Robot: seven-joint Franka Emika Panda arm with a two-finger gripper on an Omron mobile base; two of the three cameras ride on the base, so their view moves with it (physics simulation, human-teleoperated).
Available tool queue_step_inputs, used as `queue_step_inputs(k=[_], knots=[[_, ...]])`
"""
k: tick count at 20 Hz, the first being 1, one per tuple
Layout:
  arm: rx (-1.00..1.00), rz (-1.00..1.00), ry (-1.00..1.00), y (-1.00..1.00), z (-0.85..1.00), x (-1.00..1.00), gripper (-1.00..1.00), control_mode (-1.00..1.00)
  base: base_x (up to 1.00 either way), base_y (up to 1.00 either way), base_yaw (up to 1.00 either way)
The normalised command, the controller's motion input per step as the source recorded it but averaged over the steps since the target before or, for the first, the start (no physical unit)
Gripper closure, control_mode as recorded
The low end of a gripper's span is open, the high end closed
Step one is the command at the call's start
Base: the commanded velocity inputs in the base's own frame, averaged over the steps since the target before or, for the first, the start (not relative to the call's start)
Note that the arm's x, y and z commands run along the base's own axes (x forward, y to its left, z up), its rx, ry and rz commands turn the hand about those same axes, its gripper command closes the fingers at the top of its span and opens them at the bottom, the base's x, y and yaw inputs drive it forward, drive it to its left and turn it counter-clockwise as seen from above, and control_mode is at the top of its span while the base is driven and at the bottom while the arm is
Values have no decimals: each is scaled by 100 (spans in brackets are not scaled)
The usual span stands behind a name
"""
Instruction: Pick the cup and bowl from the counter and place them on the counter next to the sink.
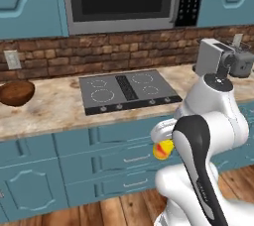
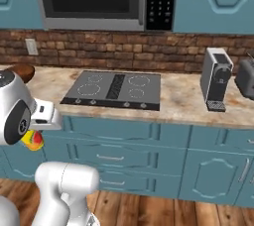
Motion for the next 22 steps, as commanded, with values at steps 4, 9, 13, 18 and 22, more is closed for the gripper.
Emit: queue_step_inputs(k=[4,9,13,18,22], knots=[[0,0,0,0,0,0,100,100,-30,-2,-31],[0,0,0,0,0,0,100,100,-22,-10,-36],[0,0,0,0,0,0,100,100,-24,2,-22],[0,0,0,0,0,0,100,100,-71,3,7],[0,0,0,0,0,0,100,100,-93,-38,-10]])
